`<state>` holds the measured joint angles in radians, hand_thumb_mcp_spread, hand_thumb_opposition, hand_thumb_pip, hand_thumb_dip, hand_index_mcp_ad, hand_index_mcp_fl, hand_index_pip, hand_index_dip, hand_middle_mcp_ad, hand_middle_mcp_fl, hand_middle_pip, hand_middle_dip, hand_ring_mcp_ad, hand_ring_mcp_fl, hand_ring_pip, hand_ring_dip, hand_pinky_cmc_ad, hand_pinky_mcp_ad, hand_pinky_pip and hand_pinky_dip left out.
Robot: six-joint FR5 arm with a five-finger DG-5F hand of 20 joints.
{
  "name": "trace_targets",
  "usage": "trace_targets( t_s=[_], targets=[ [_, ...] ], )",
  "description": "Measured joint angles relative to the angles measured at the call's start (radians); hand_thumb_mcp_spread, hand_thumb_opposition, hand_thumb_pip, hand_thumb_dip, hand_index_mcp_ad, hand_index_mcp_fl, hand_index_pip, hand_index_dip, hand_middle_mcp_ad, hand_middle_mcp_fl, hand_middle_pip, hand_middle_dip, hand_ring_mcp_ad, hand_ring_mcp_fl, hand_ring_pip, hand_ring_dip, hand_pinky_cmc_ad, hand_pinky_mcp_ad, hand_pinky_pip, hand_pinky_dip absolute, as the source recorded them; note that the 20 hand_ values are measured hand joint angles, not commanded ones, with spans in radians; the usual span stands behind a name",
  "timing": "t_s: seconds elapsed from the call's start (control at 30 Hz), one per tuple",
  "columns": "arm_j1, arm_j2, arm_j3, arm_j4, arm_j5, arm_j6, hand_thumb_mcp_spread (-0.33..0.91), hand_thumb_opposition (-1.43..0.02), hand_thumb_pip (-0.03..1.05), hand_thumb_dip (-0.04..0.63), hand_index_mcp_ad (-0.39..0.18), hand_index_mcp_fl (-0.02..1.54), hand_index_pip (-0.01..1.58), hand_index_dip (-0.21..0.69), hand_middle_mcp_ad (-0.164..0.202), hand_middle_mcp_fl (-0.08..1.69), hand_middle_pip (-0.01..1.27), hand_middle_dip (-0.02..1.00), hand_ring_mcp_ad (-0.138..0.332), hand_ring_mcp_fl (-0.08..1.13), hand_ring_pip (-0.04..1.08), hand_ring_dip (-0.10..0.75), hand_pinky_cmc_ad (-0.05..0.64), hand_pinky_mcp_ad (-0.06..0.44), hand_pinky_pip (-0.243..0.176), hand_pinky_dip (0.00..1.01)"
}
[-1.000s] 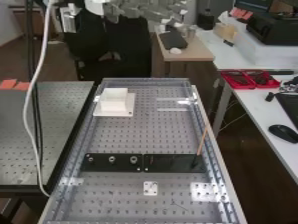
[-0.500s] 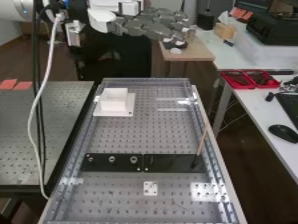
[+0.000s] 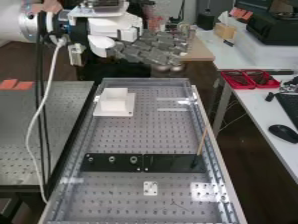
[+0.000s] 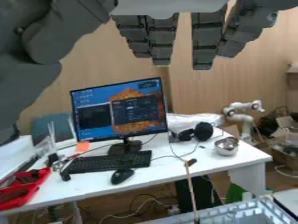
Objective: Grab the drill bit and place it in the clear container
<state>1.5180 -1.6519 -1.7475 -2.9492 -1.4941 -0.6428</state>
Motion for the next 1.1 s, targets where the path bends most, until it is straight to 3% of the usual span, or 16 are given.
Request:
trace_targets(
  t_s=[0.13, 0.4, 0.5, 1.1],
  targets=[
    [-0.011, -0.032, -0.024, 0.023, 0.069, 0.033, 0.15, -0.70, 0.23, 0.005, 0.073, 0.03, 0.08, 0.024, 0.077, 0.02, 0.14, 0.03, 0.237, 0.11, 0.09, -0.023, 0.211, 0.183, -0.150, 0.23],
    [-0.038, -0.088, -0.051, 0.072, 0.087, 0.059, 0.15, -0.69, 0.25, 0.007, 0.073, 0.03, 0.09, 0.037, 0.077, 0.02, 0.14, 0.03, 0.236, 0.10, 0.08, -0.035, 0.225, 0.192, -0.150, 0.27],
    [-0.046, -0.108, -0.055, 0.081, 0.093, 0.068, 0.15, -0.69, 0.34, 0.007, 0.073, 0.02, 0.08, 0.033, 0.077, 0.02, 0.14, 0.02, 0.237, 0.09, 0.08, -0.031, 0.225, 0.199, -0.150, 0.29],
    [-0.067, -0.243, -0.046, 0.174, 0.134, 0.131, 0.23, -0.70, 0.40, 0.010, 0.063, 0.05, 0.10, 0.082, 0.070, 0.02, 0.14, 0.03, 0.230, 0.06, 0.08, -0.037, 0.225, 0.201, -0.150, 0.39]
  ],
)
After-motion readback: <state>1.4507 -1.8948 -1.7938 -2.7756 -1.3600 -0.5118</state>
